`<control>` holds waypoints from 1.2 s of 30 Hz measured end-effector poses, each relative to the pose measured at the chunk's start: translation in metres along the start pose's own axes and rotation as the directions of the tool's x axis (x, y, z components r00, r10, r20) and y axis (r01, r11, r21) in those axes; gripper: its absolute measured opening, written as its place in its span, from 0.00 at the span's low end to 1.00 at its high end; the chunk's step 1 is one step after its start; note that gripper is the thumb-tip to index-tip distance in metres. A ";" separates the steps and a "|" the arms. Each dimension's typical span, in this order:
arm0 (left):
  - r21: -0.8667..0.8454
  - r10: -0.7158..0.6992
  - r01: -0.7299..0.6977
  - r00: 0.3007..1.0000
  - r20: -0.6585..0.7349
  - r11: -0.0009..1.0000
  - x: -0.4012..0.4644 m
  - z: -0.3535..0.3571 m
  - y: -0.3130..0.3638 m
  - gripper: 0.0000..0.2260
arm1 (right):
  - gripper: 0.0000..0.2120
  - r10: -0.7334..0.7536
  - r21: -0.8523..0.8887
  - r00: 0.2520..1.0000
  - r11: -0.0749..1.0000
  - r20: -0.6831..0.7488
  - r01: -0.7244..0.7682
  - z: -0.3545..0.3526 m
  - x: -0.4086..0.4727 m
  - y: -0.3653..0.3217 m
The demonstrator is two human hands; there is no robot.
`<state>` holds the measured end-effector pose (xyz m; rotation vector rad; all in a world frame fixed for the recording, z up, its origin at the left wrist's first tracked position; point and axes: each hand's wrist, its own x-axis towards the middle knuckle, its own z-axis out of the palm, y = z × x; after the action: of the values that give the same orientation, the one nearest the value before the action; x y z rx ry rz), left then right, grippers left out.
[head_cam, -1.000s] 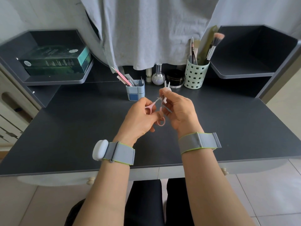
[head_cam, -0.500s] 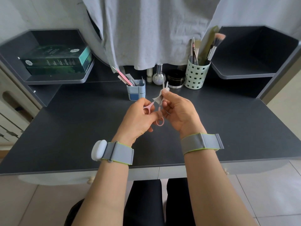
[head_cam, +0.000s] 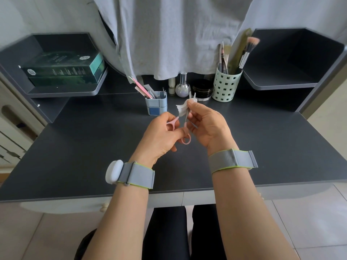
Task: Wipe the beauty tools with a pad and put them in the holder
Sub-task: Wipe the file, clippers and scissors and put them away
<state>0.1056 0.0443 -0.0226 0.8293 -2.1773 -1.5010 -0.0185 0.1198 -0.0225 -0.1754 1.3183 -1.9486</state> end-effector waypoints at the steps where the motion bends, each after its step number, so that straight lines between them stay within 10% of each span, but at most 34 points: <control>1: -0.003 0.002 -0.002 1.000 -0.002 1.000 0.000 0.000 0.001 0.10 | 0.05 0.002 0.012 1.000 1.000 -0.004 -0.002 0.001 0.000 0.000; 36: -0.010 -0.030 0.030 0.999 -0.029 1.000 0.000 -0.009 -0.003 0.10 | 0.08 -0.010 0.083 0.982 0.996 -0.187 0.026 0.014 0.025 -0.015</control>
<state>0.1117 0.0376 -0.0218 0.8792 -2.1445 -1.5025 -0.0369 0.0962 -0.0105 0.0382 1.3525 -2.0725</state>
